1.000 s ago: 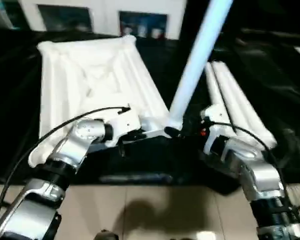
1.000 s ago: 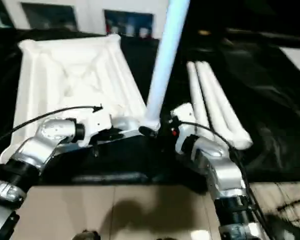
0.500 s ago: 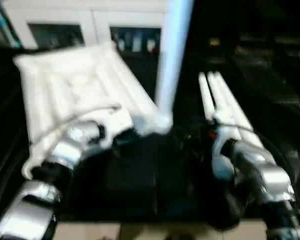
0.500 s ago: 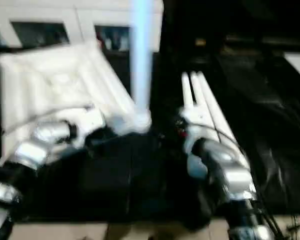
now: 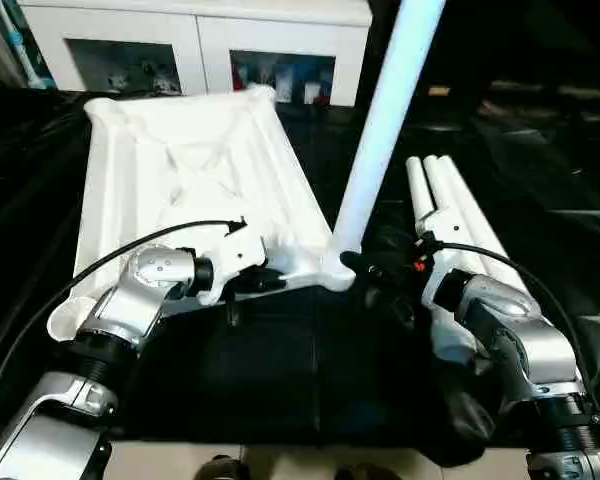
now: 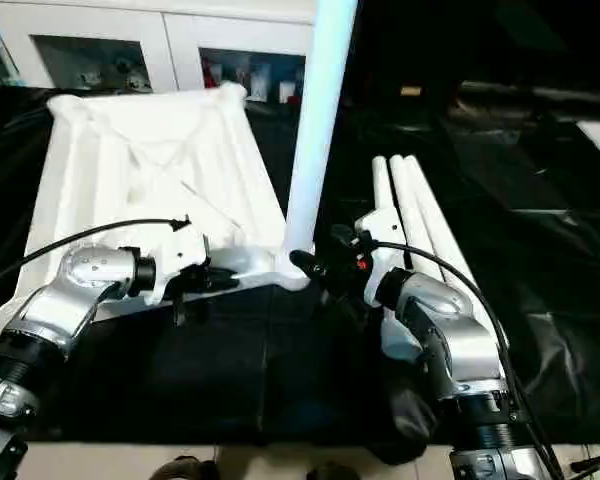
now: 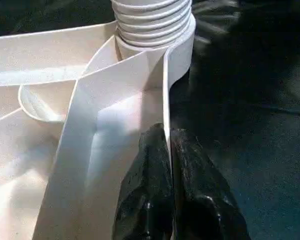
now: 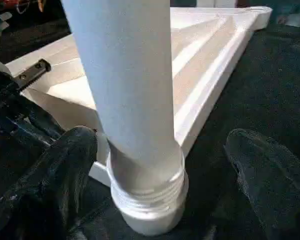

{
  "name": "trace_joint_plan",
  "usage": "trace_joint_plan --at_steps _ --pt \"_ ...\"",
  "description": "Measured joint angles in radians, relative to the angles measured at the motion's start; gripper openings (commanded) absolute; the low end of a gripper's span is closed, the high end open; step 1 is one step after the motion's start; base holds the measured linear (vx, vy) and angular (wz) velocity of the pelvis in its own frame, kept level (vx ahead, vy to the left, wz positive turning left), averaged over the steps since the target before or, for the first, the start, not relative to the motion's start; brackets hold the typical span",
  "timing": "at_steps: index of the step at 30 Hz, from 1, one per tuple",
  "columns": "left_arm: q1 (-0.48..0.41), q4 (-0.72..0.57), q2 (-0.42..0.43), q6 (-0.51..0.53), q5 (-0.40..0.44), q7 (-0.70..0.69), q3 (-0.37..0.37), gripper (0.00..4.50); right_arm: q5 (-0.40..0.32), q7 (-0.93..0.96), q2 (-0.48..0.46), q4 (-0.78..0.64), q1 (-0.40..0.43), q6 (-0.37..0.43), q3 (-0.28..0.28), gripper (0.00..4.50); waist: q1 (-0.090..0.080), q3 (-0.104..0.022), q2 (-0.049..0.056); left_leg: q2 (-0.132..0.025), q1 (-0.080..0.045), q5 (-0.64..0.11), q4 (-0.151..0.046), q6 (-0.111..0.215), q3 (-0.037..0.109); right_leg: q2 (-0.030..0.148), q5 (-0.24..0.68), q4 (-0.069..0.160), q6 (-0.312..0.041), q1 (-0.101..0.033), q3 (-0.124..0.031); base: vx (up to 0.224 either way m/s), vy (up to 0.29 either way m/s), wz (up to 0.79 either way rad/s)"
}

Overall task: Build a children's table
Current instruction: Rotate leg to tighten

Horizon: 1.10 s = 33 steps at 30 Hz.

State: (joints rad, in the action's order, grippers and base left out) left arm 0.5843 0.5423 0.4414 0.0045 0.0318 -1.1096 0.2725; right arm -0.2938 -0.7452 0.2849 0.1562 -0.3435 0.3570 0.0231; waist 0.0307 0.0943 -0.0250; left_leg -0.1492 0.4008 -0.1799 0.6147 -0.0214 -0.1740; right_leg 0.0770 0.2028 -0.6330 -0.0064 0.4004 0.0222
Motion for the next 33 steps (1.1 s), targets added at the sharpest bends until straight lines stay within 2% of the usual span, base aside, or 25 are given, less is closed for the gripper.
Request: trace_joint_plan --at_steps 9,16,17,19,22,26,27,33 --pt "-0.012 -0.039 0.018 0.019 -0.019 -0.045 0.010 0.02 -0.013 -0.141 0.076 -0.037 0.005 -0.011 0.068 4.50 0.005 -0.001 -0.002 -0.002 0.001 0.003 0.000 0.002 -0.010 0.001 -0.003 0.004 -0.005 0.002 -0.004 0.000 0.000 0.00" --pt "-0.013 -0.047 0.021 0.022 -0.018 -0.055 0.010 0.02 0.031 -0.153 0.078 0.012 -0.004 -0.055 0.093 4.50 0.005 0.000 -0.002 -0.009 0.001 0.003 0.000 0.002 -0.021 0.001 -0.003 0.005 -0.004 0.004 -0.004 0.000 0.000 0.00" --pt "-0.015 -0.051 0.023 0.023 -0.019 -0.056 0.010 0.00 0.032 -0.153 0.077 0.019 -0.006 -0.059 0.095 4.31 0.005 0.000 -0.003 -0.009 0.001 0.003 0.000 0.002 -0.022 0.001 -0.003 0.005 -0.004 0.004 -0.004 0.000 0.000 0.00" --pt "-0.020 -0.060 0.026 0.027 -0.020 -0.058 0.010 0.00 0.040 -0.153 0.076 0.049 -0.018 -0.080 0.104 4.31 0.005 0.000 -0.003 -0.010 0.001 0.003 0.000 0.002 -0.023 0.001 -0.003 0.006 -0.004 0.004 -0.005 0.000 0.000 0.00" --pt "-0.022 -0.066 0.031 0.032 -0.025 -0.066 0.010 0.00 0.052 -0.155 0.073 0.071 -0.033 -0.095 0.106 3.97 0.005 0.000 -0.003 -0.010 0.002 0.003 0.000 0.002 -0.024 0.001 -0.003 0.007 -0.004 0.004 -0.005 0.000 0.000 0.00" --pt "-0.022 -0.071 0.033 0.036 -0.029 -0.077 0.010 0.00 0.052 -0.164 0.070 0.103 -0.056 -0.112 0.106 3.78 0.006 0.000 -0.003 -0.010 0.002 0.003 -0.003 0.002 -0.026 0.001 -0.003 0.010 -0.004 0.004 -0.006 0.000 0.000 0.00" --pt "-0.023 -0.073 0.034 0.037 -0.029 -0.080 0.010 0.00 0.052 -0.169 0.069 0.106 -0.056 -0.118 0.106 3.55 0.007 0.000 -0.003 -0.010 0.002 0.003 -0.004 0.002 -0.026 0.001 -0.003 0.011 -0.004 0.004 -0.006 0.000 0.000 0.00" --pt "-0.026 -0.086 0.041 0.044 -0.030 -0.088 0.010 0.00 0.053 -0.204 0.058 0.161 -0.078 -0.153 0.118 3.02 0.007 0.000 -0.004 -0.010 0.002 0.003 -0.007 0.002 -0.027 0.001 -0.003 0.013 -0.004 0.005 -0.005 0.000 0.000 0.00"
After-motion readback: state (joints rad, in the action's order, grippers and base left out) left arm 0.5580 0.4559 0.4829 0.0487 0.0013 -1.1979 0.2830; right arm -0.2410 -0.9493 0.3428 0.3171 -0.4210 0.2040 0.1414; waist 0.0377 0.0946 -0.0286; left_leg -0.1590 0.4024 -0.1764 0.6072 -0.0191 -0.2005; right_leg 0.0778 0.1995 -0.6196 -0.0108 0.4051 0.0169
